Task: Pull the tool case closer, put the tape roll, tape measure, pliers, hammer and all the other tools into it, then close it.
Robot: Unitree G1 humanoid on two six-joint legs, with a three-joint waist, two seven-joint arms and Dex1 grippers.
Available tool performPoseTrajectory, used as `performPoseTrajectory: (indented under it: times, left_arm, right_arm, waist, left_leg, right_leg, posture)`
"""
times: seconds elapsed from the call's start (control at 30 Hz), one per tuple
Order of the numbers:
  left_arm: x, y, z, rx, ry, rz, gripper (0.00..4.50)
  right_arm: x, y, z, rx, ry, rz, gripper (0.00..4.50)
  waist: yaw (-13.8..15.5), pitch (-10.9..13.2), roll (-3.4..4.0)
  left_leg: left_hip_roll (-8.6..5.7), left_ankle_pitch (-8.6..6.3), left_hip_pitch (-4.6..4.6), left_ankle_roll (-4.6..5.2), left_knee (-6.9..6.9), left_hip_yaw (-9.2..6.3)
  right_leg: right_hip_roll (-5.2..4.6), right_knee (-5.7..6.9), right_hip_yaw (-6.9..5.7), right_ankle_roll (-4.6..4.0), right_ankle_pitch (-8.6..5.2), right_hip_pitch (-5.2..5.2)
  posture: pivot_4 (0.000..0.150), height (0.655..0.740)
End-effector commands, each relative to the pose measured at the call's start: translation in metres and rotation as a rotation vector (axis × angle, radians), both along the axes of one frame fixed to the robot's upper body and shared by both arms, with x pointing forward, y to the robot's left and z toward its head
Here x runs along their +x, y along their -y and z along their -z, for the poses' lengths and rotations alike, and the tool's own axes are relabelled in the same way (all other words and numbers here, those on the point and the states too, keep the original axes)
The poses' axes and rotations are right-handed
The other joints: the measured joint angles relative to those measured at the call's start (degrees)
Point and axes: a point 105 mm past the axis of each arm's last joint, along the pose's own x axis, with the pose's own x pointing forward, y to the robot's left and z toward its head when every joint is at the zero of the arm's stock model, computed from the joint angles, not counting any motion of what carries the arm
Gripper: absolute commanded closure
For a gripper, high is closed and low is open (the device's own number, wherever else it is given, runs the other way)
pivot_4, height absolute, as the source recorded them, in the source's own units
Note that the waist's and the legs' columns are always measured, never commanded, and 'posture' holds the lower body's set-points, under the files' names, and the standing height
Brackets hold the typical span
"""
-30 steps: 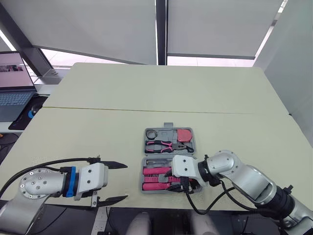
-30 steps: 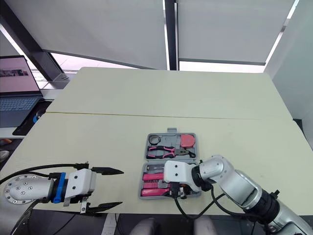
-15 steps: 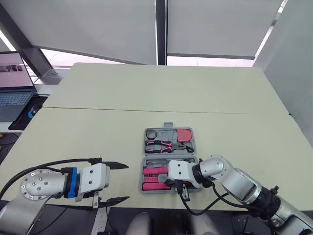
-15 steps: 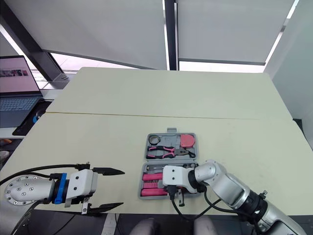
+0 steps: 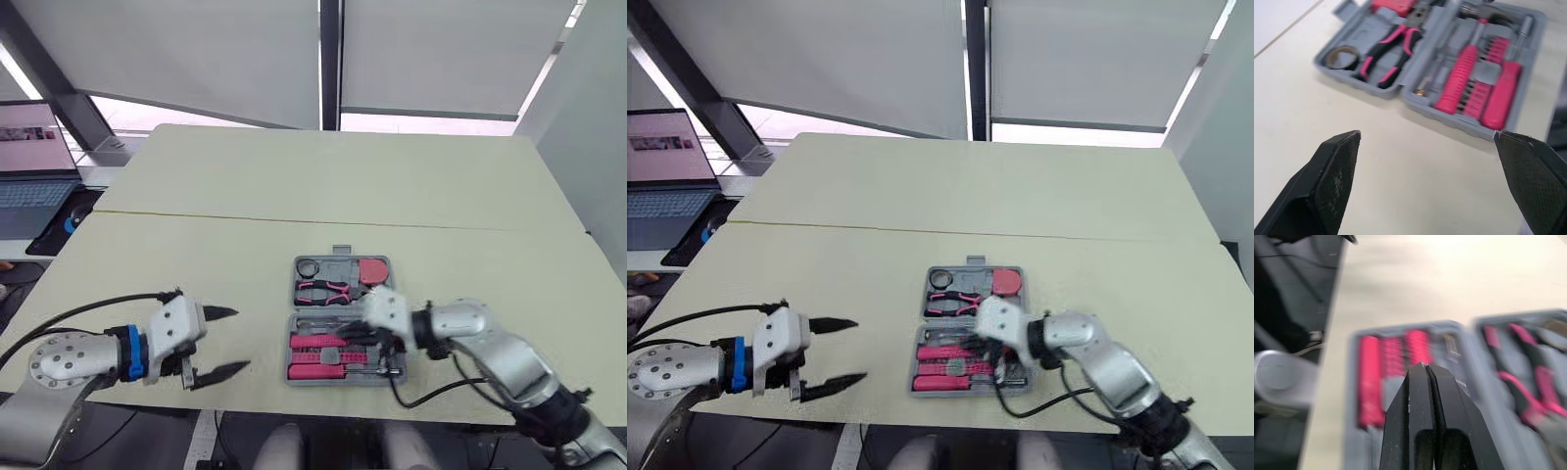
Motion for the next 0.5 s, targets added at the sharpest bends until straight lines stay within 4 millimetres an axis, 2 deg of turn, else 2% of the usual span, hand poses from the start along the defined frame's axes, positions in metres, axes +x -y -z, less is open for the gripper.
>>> performPoseTrajectory:
  times: [0.03, 0.13, 0.3, 0.4, 0.5]
  left_arm:
    - [0.007, -0.002, 0.000, -0.068, -0.006, -0.031, 0.78]
    - [0.019, -0.005, 0.015, -0.070, -0.016, -0.054, 1.77]
    - [0.040, -0.006, 0.044, 0.035, -0.014, -0.007, 3.31]
    - [0.053, -0.005, 0.053, 0.068, 0.006, -0.001, 4.29]
    - [0.065, 0.004, 0.061, 0.079, 0.014, 0.025, 4.42]
  right_arm:
    - [0.012, 0.038, -0.006, -0.060, 0.056, 0.105, 4.50]
    - [0.025, 0.062, 0.004, -0.126, 0.057, 0.206, 4.50]
    - [0.048, 0.066, 0.028, -0.223, 0.080, 0.252, 4.50]
    - [0.052, 0.062, 0.037, -0.236, 0.064, 0.226, 4.50]
    - [0.054, 0.062, 0.050, -0.266, 0.050, 0.205, 4.50]
  waist:
    - [-0.1, 0.0, 0.00]
    - [-0.4, 0.0, 0.05]
    - [-1.0, 0.0, 0.04]
    - [-0.9, 0.0, 0.04]
    - [-0.8, 0.0, 0.03]
  left_leg:
    - [0.00, 0.00, 0.00, 0.00, 0.00, 0.02]
    - [0.02, 0.00, 0.03, 0.00, -0.01, 0.08]
    - [0.08, 0.01, 0.09, -0.01, -0.01, 0.14]
    - [0.07, 0.02, 0.02, -0.02, 0.00, 0.19]
    - [0.00, 0.13, -0.10, -0.23, 0.03, 0.22]
  right_leg:
    - [0.00, 0.00, 0.02, 0.00, 0.00, -0.01]
    - [0.00, 0.03, 0.04, 0.00, 0.00, -0.02]
    - [0.07, 0.19, 0.07, -0.01, 0.00, -0.06]
    - [0.06, 0.23, 0.10, -0.01, 0.01, -0.19]
    - [0.00, 0.25, 0.11, -0.02, 0.01, -0.32]
  posture:
    - [0.150, 0.7400]
    - [0.150, 0.7400]
    - [0.150, 0.7400]
    - [0.150, 0.7400]
    - [0.150, 0.7400]
